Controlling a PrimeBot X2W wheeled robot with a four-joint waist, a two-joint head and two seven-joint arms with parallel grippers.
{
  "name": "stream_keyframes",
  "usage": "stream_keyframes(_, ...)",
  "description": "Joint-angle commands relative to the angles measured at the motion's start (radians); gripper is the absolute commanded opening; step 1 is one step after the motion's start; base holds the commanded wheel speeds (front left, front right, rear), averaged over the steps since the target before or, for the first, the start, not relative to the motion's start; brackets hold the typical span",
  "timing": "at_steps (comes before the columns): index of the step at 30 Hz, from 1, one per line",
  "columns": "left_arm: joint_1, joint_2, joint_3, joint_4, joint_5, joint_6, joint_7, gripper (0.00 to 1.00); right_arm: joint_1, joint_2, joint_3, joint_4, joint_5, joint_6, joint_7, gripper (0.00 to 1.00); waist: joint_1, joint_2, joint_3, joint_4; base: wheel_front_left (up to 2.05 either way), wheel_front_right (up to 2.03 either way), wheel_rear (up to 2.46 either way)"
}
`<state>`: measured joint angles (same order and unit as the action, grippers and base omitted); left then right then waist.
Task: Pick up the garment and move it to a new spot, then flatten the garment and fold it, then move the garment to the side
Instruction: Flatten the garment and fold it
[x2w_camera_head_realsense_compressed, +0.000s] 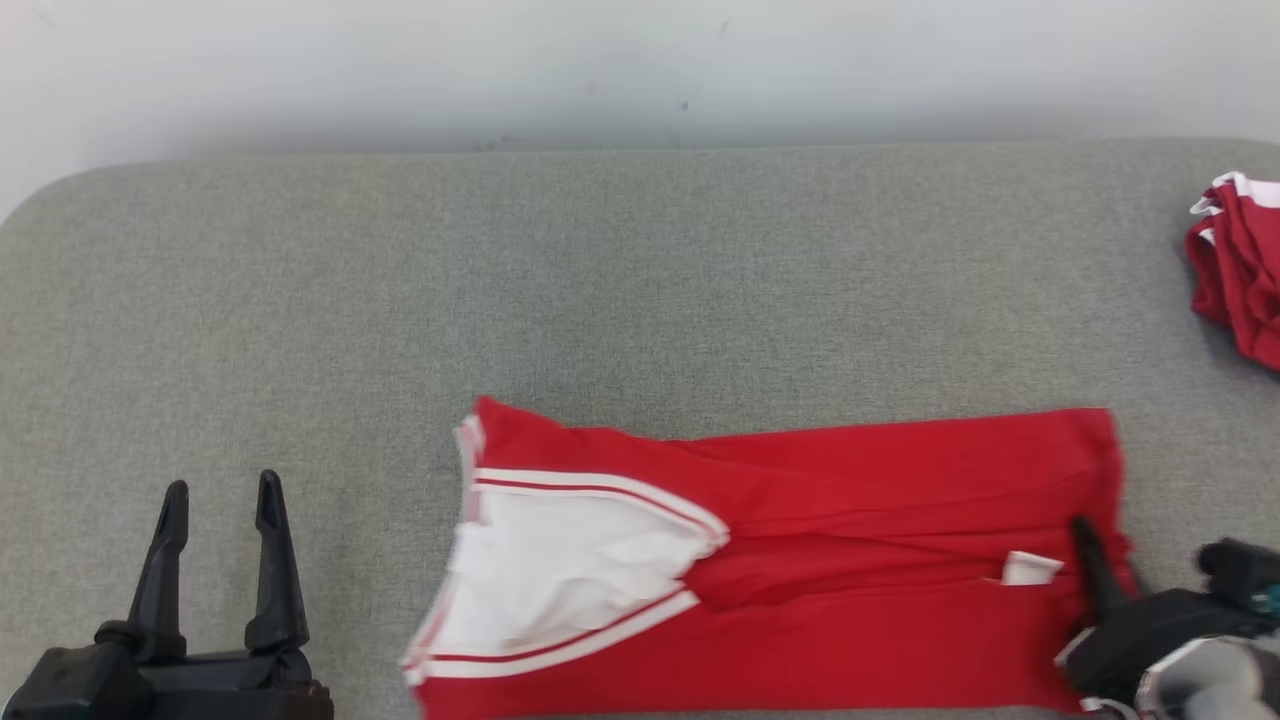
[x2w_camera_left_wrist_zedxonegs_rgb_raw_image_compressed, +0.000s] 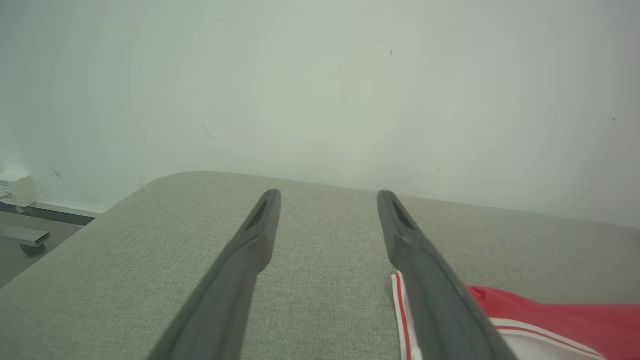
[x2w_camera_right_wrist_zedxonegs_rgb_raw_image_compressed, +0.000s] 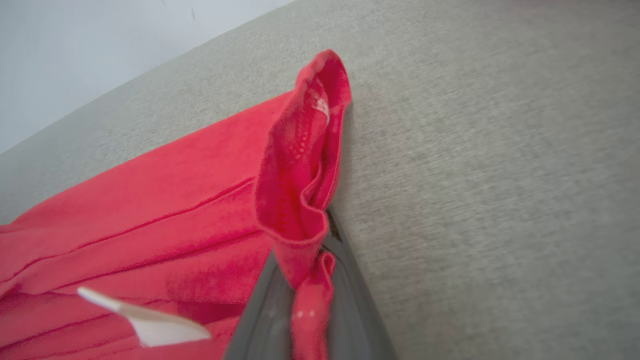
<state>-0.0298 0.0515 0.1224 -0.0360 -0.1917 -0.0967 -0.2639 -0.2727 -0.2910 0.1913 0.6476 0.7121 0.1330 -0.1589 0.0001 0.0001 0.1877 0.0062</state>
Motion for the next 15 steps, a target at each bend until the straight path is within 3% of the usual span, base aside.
stream_keyframes(1,0.018,-0.001,0.004,0.002,-0.009,0.005,0.000,1.00,-0.010,-0.053,-0.022,0.016,0.013,-0.004,-0.012,0.00,-0.0001,-0.0001,-0.018,-0.010,0.00,0.00,0.00)
stream_keyframes(7,0.028,-0.001,-0.004,0.002,-0.015,0.008,0.000,1.00,-0.032,-0.165,-0.073,0.045,0.026,-0.004,-0.024,0.00,-0.0001,-0.0001,-0.037,-0.019,0.00,0.00,0.00)
stream_keyframes(15,0.045,-0.001,-0.015,0.011,-0.021,0.017,0.000,1.00,-0.016,-0.149,-0.031,0.002,0.005,-0.004,-0.014,0.00,-0.0001,-0.0001,-0.066,-0.030,0.00,0.00,0.00)
